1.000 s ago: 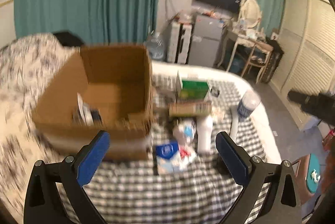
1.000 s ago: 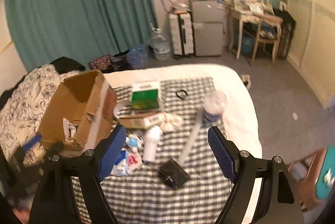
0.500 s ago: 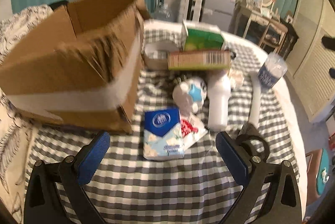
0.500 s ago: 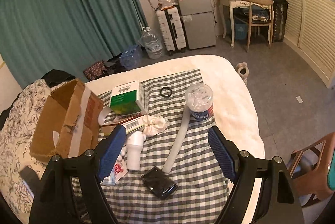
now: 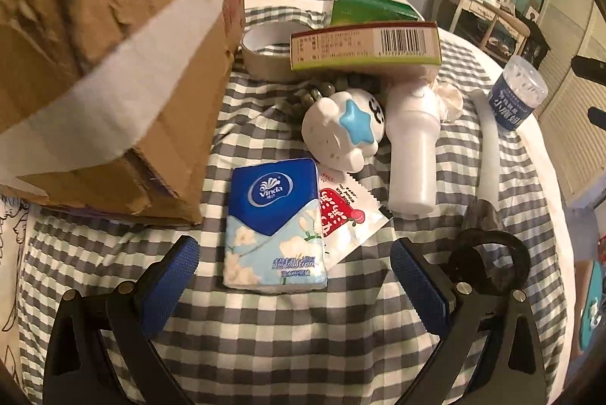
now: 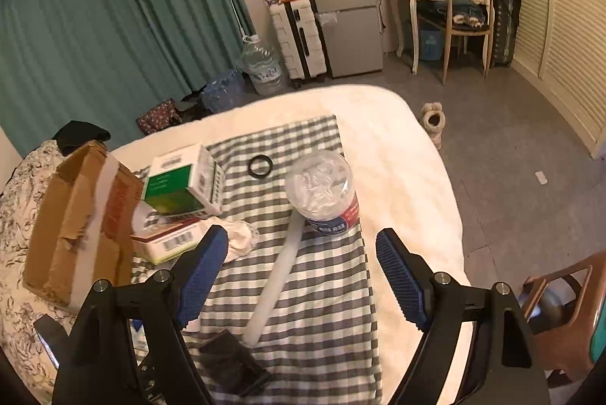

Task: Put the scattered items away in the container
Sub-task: 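Move both tools back over the scattered items on the bed, then grasp the blue Vinda tissue pack with the left tool while the right grasps the clip tub, then carry the tissue pack and clip tub into the cardboard box and release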

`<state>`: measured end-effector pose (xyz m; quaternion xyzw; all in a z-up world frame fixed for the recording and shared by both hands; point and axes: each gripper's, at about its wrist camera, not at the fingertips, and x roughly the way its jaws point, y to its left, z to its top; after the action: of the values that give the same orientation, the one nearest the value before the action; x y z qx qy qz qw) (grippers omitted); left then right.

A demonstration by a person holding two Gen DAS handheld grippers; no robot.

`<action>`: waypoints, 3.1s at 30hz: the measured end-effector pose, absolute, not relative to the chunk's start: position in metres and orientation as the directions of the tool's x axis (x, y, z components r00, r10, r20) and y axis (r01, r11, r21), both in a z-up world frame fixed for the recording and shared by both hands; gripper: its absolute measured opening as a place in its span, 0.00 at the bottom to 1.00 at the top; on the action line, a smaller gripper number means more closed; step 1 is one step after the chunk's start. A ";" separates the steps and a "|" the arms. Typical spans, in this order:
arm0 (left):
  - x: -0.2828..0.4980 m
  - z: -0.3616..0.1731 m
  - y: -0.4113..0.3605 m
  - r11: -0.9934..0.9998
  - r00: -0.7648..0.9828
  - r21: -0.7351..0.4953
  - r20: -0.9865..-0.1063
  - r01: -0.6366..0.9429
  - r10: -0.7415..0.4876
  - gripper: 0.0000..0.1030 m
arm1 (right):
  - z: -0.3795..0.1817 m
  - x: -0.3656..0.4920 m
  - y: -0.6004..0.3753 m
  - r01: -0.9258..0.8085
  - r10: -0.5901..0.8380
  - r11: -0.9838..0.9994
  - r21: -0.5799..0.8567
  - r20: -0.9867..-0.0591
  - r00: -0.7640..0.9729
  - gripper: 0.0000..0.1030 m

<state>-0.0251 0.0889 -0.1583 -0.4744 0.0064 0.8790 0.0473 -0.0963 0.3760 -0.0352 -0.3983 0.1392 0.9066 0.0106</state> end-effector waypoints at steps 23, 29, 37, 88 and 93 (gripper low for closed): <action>-0.045 -0.175 0.072 -0.996 -0.572 -0.059 -0.820 0.060 0.014 1.00 | -0.086 -0.153 0.369 -0.134 -0.033 -0.976 0.169 -0.731 -0.682 0.78; -0.042 -0.176 0.078 -0.998 -0.602 -0.017 -0.798 0.059 -0.022 0.91 | -0.093 -0.165 0.370 -0.165 -0.005 -0.974 0.154 -0.746 -0.665 0.78; -0.043 -0.173 0.079 -0.998 -0.613 0.016 -0.789 0.066 -0.053 0.63 | -0.096 -0.171 0.368 -0.162 0.024 -0.981 0.109 -0.756 -0.654 0.78; 0.005 0.032 -0.005 -0.976 -0.818 -0.214 -0.553 -0.046 0.160 0.51 | 0.059 0.012 0.203 0.173 -0.254 -0.967 0.188 -0.643 -0.723 0.63; -0.021 0.044 -0.033 -0.970 -0.799 -0.234 -0.569 -0.069 0.194 0.51 | 0.069 -0.005 0.171 0.217 -0.302 -0.953 0.210 -0.638 -0.708 0.63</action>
<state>-0.0209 -0.0331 0.0443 -0.3093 -0.1010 0.9430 0.0698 -0.0047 0.1714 0.0687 -0.3551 0.0599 0.9223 -0.1405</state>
